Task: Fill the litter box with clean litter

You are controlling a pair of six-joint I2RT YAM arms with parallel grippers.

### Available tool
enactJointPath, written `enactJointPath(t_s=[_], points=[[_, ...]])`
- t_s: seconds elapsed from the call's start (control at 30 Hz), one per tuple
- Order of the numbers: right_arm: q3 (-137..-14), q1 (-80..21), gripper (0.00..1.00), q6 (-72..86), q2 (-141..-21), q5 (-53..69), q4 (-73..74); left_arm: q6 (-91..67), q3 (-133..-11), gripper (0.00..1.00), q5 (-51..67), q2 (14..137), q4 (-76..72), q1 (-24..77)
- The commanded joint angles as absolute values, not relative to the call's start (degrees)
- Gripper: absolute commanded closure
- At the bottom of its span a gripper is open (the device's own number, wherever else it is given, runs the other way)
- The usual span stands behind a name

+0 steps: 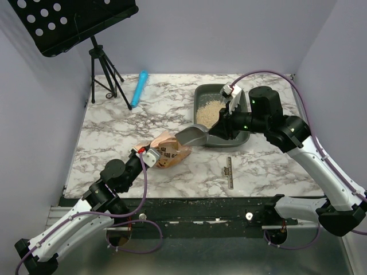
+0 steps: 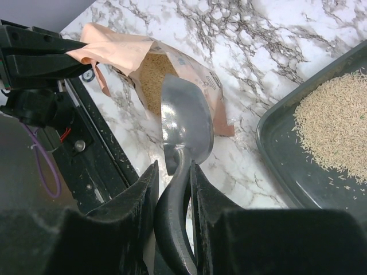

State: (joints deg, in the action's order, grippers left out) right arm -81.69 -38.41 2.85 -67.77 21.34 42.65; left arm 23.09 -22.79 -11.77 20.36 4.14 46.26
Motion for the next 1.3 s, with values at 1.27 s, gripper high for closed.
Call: enactJointPath(t_s=[1.27], points=[[-87.5, -45.9, 1.00, 29.6, -94.9, 9.1, 42.9, 20.7, -26.8, 1.00, -20.7, 18.6, -5.4, 46.7]])
